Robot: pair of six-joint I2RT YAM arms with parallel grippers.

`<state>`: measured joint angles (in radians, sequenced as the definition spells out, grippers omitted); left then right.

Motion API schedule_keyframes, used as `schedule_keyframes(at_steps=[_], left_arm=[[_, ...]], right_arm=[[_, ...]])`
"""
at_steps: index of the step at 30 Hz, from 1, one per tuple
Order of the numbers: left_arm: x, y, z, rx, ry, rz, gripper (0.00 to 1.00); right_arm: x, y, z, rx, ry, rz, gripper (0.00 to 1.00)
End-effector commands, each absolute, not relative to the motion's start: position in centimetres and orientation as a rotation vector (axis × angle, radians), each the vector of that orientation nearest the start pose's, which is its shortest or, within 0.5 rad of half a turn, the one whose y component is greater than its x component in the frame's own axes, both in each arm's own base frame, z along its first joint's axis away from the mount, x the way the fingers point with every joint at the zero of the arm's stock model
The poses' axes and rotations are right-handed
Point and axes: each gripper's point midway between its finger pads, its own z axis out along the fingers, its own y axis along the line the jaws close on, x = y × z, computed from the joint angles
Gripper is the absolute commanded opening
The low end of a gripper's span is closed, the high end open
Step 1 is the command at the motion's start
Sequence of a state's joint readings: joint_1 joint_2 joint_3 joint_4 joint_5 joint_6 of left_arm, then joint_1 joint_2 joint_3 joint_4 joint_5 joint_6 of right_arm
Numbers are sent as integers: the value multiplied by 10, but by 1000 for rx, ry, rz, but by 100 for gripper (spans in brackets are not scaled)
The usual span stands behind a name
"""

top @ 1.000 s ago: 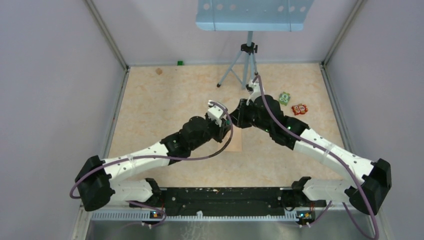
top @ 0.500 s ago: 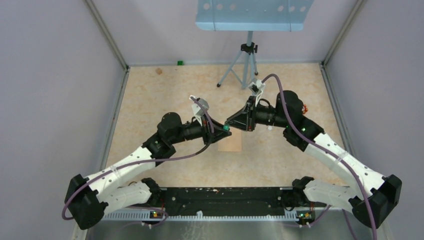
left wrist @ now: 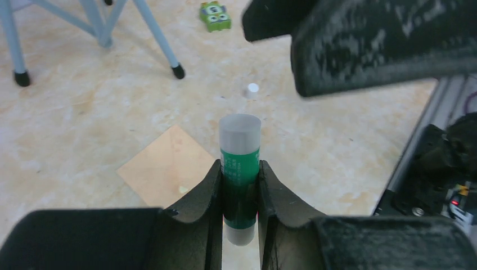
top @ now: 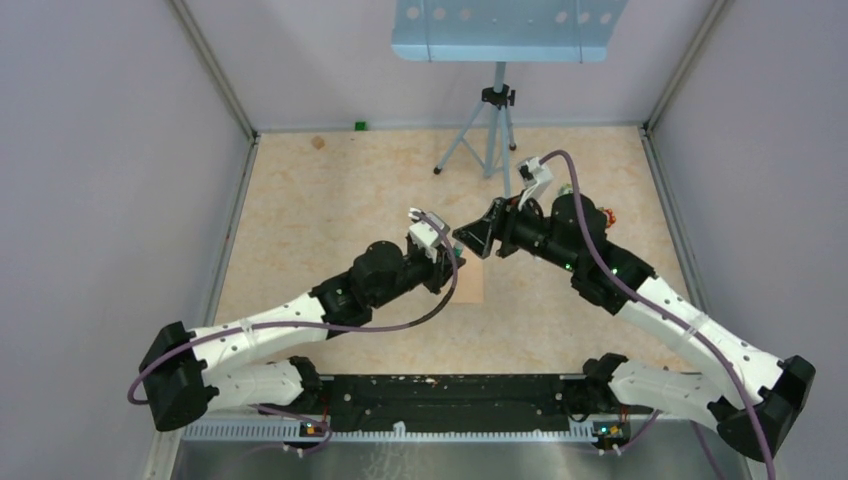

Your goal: Place the letter into the envelope and seal it

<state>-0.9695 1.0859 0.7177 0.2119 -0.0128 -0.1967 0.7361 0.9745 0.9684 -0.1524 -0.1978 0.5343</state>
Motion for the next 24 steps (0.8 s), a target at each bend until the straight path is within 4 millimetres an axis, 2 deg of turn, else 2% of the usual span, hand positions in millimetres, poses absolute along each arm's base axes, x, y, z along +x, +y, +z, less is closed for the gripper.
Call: schedule_keyframes(at_steps=[1,3,6,19,24], left_arm=[[247,-307,257,538,1626,-595,0],[248,-310,257,542,1622,-589,0],[247,-314,255,548,1629,-600,0],[243,-319,249,573,1636,-632,0],[243,-320,249,574,1635,-637,0]], right_arm=[[239,266,306,-144,1899,901,61],[243,266,299,-115,1930,870,54],[245,272,293,-121,1948,866,52],[250,299,291,-154,1955,910,44],[252,305,287,-161,1964,914,36]])
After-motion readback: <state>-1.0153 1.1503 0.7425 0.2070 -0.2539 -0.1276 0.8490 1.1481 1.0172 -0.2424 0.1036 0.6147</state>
